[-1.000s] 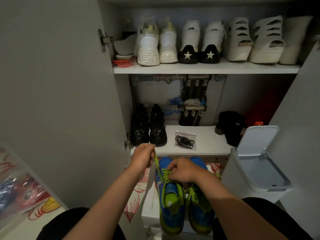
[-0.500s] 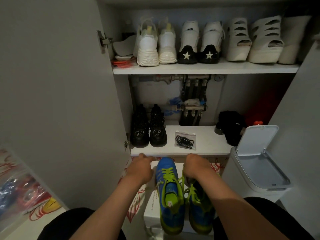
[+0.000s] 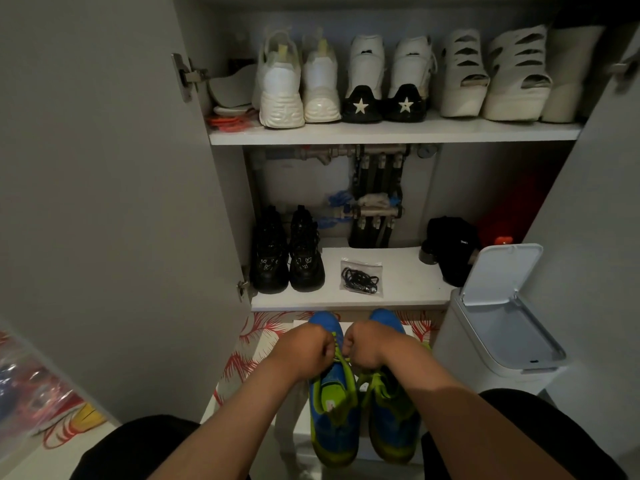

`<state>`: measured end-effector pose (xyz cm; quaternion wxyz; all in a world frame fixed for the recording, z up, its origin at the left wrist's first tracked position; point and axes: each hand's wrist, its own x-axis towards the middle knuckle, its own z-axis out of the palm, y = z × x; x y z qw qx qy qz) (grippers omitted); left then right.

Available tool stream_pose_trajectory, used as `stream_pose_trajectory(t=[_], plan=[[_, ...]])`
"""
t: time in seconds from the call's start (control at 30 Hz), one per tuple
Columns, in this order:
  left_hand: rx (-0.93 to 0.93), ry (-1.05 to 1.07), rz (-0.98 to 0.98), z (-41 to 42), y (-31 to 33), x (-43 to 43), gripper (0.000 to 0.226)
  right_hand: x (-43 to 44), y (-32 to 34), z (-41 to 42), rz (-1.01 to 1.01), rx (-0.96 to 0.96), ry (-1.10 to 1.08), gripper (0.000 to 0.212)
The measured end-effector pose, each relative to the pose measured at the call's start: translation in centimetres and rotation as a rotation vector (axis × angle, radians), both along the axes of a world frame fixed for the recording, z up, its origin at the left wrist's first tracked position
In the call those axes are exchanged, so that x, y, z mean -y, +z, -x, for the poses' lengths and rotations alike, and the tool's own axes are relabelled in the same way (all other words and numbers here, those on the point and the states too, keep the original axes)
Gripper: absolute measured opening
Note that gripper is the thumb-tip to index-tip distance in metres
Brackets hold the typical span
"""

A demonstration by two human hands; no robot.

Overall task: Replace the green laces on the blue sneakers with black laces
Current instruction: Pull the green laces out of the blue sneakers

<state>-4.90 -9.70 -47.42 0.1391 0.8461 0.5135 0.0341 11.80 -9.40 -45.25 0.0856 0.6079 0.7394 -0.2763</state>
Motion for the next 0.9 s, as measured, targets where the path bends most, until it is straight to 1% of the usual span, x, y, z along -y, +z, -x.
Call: stream_pose_trajectory(t=[0.07,0.23,0.27,0.4,0.5,0.6,0.67,0.8,0.87,0.9], plan=[[0.045,0.002,-0.012,0.0,-0.3,0.0,0.020,-0.1,0.0,-0.1,0.008,-0.004,-0.003,0.024],[0.099,0.025,0.003,0.1,-0.7,0.0,0.007,0.1,0.2,0.7,-0.021,-0.028,-0.069,0.020],[0.096,0.027,0.007,0.2,-0.7,-0.1,0.007,0.2,0.2,0.8,-0.021,-0.027,-0.070,0.022],[0.041,0.036,0.034,0.4,-0.5,-0.5,0.023,0.3,0.2,0.8,-0.027,0.025,-0.036,0.020],[0.146,0.161,0.112,1.0,-0.1,-0.9,0.022,0.3,0.0,0.6,-0.037,0.031,-0.029,0.015],[0.334,0.290,0.296,1.9,0.2,-1.5,0.023,0.3,-0.2,0.4,-0.029,0.006,-0.031,0.020],[0.426,0.285,0.390,2.0,0.5,-1.1,0.021,0.3,-0.3,0.4,-0.029,-0.011,-0.034,0.023],[0.510,0.205,0.412,0.9,-0.2,0.0,0.016,0.2,-0.2,0.5,-0.039,0.003,-0.026,0.025],[0.502,0.193,0.442,0.7,-0.4,0.0,0.018,0.1,-0.4,0.6,-0.043,0.020,-0.011,0.026],[0.450,0.179,0.453,0.8,-0.3,-0.1,0.019,0.1,-0.4,0.6,-0.044,0.019,-0.010,0.025]])
